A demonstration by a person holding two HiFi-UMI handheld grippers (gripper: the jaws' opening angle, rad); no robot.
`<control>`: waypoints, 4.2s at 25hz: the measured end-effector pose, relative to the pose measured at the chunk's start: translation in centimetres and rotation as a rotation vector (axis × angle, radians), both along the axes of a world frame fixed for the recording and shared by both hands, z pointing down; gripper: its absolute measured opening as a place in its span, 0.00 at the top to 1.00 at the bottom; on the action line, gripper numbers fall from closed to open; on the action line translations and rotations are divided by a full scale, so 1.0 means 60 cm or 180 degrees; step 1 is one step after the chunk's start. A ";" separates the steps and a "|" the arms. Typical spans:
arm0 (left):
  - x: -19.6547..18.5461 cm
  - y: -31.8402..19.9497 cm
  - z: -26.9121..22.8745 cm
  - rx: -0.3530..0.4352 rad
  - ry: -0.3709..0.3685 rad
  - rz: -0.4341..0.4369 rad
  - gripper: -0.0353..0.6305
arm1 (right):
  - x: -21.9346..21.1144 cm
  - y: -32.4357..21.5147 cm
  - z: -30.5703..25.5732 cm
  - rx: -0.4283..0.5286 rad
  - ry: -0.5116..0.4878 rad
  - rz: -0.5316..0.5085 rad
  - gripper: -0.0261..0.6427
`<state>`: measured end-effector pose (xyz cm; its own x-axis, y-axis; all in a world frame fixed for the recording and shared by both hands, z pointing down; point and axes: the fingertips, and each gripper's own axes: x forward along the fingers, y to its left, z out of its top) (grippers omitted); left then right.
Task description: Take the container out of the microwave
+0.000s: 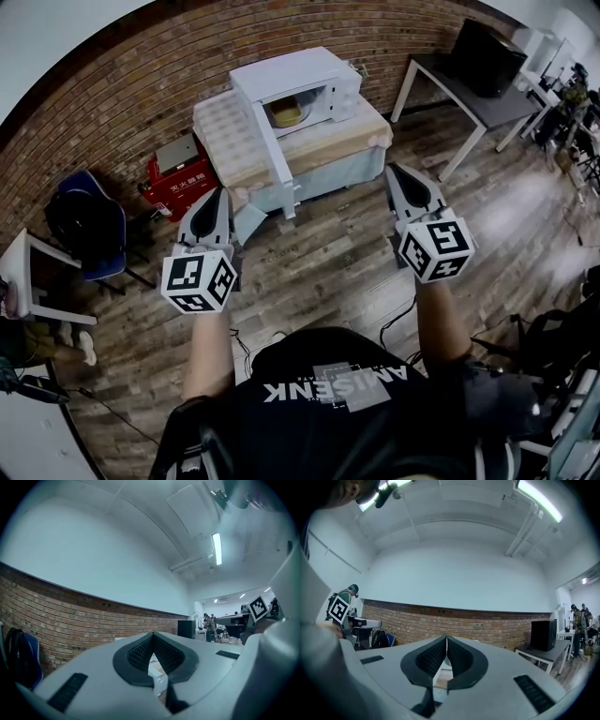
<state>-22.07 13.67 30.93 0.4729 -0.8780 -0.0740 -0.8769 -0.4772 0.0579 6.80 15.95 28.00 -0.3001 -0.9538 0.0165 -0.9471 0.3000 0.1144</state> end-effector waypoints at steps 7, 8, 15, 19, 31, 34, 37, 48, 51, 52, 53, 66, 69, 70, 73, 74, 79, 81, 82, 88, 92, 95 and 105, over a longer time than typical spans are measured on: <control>0.014 0.008 -0.002 -0.0009 0.0003 -0.0014 0.93 | 0.006 0.008 -0.010 0.0075 0.0074 -0.0119 0.90; 0.015 0.008 -0.001 -0.0014 0.0008 -0.0025 0.93 | 0.005 0.010 -0.012 0.0104 0.0077 -0.0137 0.90; 0.028 0.006 -0.001 -0.0074 0.0006 -0.0109 0.93 | 0.018 0.009 -0.012 0.0172 0.0146 -0.0115 0.90; 0.051 0.015 -0.019 0.0001 0.0010 -0.0037 0.93 | 0.033 0.008 -0.012 0.0170 0.0051 -0.0147 0.90; 0.084 0.023 -0.025 -0.0013 0.0006 -0.0208 0.93 | 0.085 0.001 -0.018 0.0209 -0.0115 -0.0229 0.90; 0.111 0.033 -0.030 -0.0033 0.0030 -0.0157 0.93 | 0.098 0.003 -0.011 0.0155 -0.0171 -0.0374 0.90; 0.137 0.044 -0.038 0.0031 -0.0061 -0.0153 0.93 | 0.119 0.003 -0.012 0.0169 -0.0175 -0.0443 0.90; 0.167 0.025 -0.033 0.0052 -0.0046 -0.0150 0.93 | 0.127 -0.021 0.024 0.0094 -0.0133 -0.0564 0.90; 0.162 -0.019 -0.026 0.0078 -0.0034 -0.0127 0.93 | 0.126 -0.051 0.033 0.0079 -0.0008 -0.0510 0.90; 0.158 -0.036 -0.021 0.0055 0.0012 -0.0120 0.93 | 0.125 -0.065 0.034 0.0066 0.0027 -0.0483 0.90; 0.154 -0.054 -0.017 0.0024 0.0065 -0.0112 0.93 | 0.124 -0.082 0.033 0.0053 0.0051 -0.0460 0.90; 0.094 -0.288 -0.006 -0.0036 0.0237 -0.0064 0.93 | 0.065 -0.287 0.051 -0.0146 0.0132 -0.0433 0.90; 0.087 -0.334 -0.008 -0.0037 0.0229 -0.0015 0.93 | 0.062 -0.322 0.048 -0.0158 0.0107 -0.0389 0.90; 0.085 -0.347 -0.009 -0.0028 0.0226 0.0008 0.93 | 0.061 -0.333 0.047 -0.0163 0.0108 -0.0357 0.90; 0.079 -0.385 -0.013 -0.0003 0.0278 0.0086 0.93 | 0.052 -0.364 0.043 -0.0188 0.0128 -0.0291 0.90; 0.076 -0.397 -0.016 0.0022 0.0312 0.0117 0.93 | 0.048 -0.375 0.041 -0.0191 0.0150 -0.0275 0.90; 0.052 -0.444 -0.015 0.0085 0.0355 0.0194 0.93 | 0.017 -0.420 0.039 -0.0208 0.0148 -0.0239 0.90; 0.038 -0.458 -0.006 0.0060 0.0352 0.0193 0.93 | 0.003 -0.431 0.043 -0.0227 0.0129 -0.0249 0.90; 0.030 -0.467 -0.003 0.0044 0.0369 0.0183 0.93 | -0.003 -0.439 0.044 -0.0235 0.0145 -0.0255 0.90; 0.015 -0.509 0.007 -0.0023 0.0522 0.0267 0.93 | -0.047 -0.511 0.032 -0.0234 0.0358 -0.0319 0.90; 0.008 -0.524 0.009 -0.0036 0.0491 0.0251 0.93 | -0.077 -0.539 0.019 -0.0177 0.0409 -0.0425 0.90; 0.000 -0.534 0.018 -0.0123 0.0574 0.0195 0.93 | -0.071 -0.559 0.024 -0.0190 0.0384 -0.0403 0.90; 0.047 -0.561 0.006 -0.0050 0.0324 -0.0043 0.93 | -0.036 -0.655 0.033 -0.0175 0.0224 -0.0674 0.90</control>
